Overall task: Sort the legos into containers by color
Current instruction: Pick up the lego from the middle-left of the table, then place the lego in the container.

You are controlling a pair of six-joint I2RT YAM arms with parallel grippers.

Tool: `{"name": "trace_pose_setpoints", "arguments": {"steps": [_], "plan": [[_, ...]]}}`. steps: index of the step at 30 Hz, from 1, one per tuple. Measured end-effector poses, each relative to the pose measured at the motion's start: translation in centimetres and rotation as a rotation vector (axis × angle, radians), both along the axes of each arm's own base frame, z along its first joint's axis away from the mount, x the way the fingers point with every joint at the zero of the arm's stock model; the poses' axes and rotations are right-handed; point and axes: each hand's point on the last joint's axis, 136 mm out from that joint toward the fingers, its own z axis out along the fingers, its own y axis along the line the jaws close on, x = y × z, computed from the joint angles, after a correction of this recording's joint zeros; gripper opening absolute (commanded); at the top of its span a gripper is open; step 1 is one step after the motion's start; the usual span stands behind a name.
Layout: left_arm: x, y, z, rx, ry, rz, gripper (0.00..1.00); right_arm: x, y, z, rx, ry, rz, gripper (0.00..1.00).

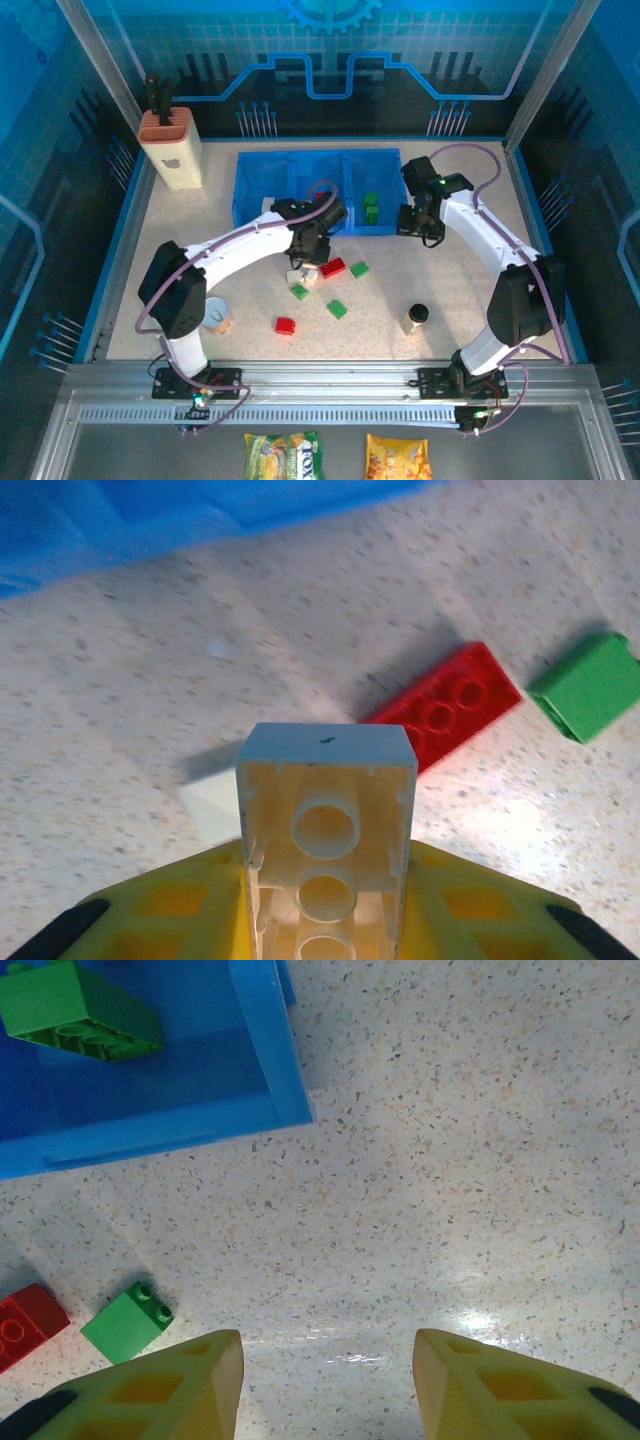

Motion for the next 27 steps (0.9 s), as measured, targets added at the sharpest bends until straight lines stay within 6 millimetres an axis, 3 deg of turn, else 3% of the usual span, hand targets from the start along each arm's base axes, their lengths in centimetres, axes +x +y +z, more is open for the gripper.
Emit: {"name": "trace_pose_setpoints", "arguments": {"steps": [15,20,27], "plan": [[6.4,11.0,3.1,0.024,-0.067,0.151,0.35,-0.6,-0.5,0.6,-0.016,-0.001,-0.004,0.49],[9.0,13.1,3.9,0.030,-0.097,0.179,0.35,-0.8,-0.7,1.0,-0.020,-0.009,-0.006,0.49],[12.7,14.5,2.3,0.052,-0.081,0.197,0.35,-1.0,-0.7,1.0,-0.022,-0.003,-0.006,0.50]]}}
